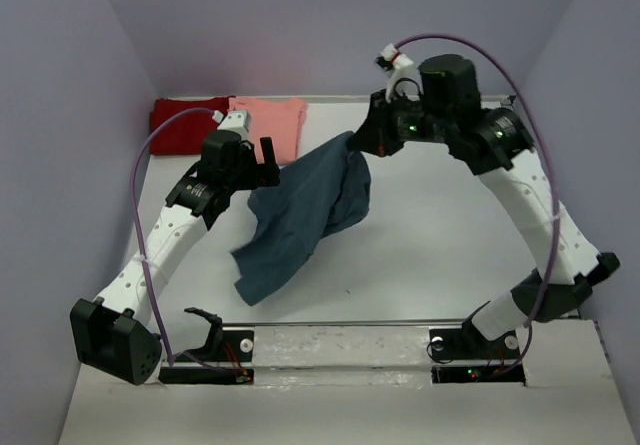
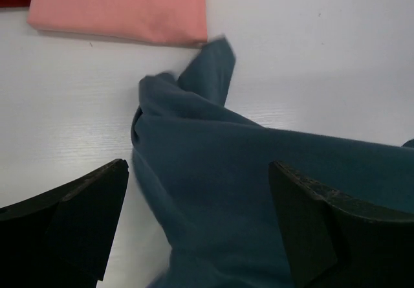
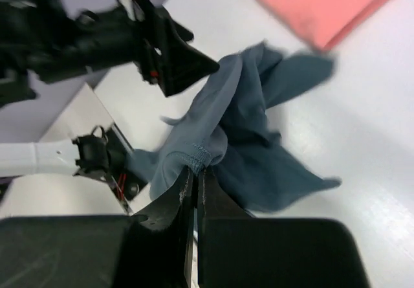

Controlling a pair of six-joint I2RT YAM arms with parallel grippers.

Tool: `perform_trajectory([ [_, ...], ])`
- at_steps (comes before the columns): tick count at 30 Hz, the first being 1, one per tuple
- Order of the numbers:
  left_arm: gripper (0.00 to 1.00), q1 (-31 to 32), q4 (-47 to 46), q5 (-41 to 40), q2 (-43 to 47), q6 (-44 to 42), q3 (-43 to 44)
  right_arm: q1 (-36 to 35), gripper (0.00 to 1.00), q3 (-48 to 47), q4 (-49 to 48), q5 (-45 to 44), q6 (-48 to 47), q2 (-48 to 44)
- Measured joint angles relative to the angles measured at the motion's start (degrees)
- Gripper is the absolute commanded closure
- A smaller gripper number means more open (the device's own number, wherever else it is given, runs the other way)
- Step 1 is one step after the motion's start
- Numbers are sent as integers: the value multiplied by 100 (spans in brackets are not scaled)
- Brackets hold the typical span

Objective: Fold and stack the t-shirts
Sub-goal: Move the tshirt to the center of the board

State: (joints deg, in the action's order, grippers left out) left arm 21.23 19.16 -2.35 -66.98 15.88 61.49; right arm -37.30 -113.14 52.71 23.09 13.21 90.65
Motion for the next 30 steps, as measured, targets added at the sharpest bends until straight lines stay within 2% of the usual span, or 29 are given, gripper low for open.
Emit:
perform_trajectory([
  [5, 1, -35, 0, -48, 0, 0, 0, 116, 100, -319, 114, -146, 52, -960],
  [9, 1, -46, -2, -70, 0, 0, 0, 83, 100, 188, 76, -192, 57, -1244],
  [13, 1, -48, -2, -72, -2, 0, 0, 81, 100, 1043, 39, -391, 76, -1016],
  [16, 1, -50, 0, -70, 0, 0, 0, 83, 100, 1556, 74, -651, 103, -448],
  [21, 1, -70, 0, -70, -2, 0, 0, 83, 100, 1655, 101, -1368, 140, -103],
  [24, 1, -72, 0, -72, 0, 0, 0, 122, 100, 1655, 103, -2194, 192, -103],
  [28, 1, -72, 0, -70, -2, 0, 0, 525, 100, 1655, 81, -2704, 208, -24],
  [30, 1, -72, 0, -68, 0, 0, 0, 949, 100, 1646, 39, -2857, 203, 136],
])
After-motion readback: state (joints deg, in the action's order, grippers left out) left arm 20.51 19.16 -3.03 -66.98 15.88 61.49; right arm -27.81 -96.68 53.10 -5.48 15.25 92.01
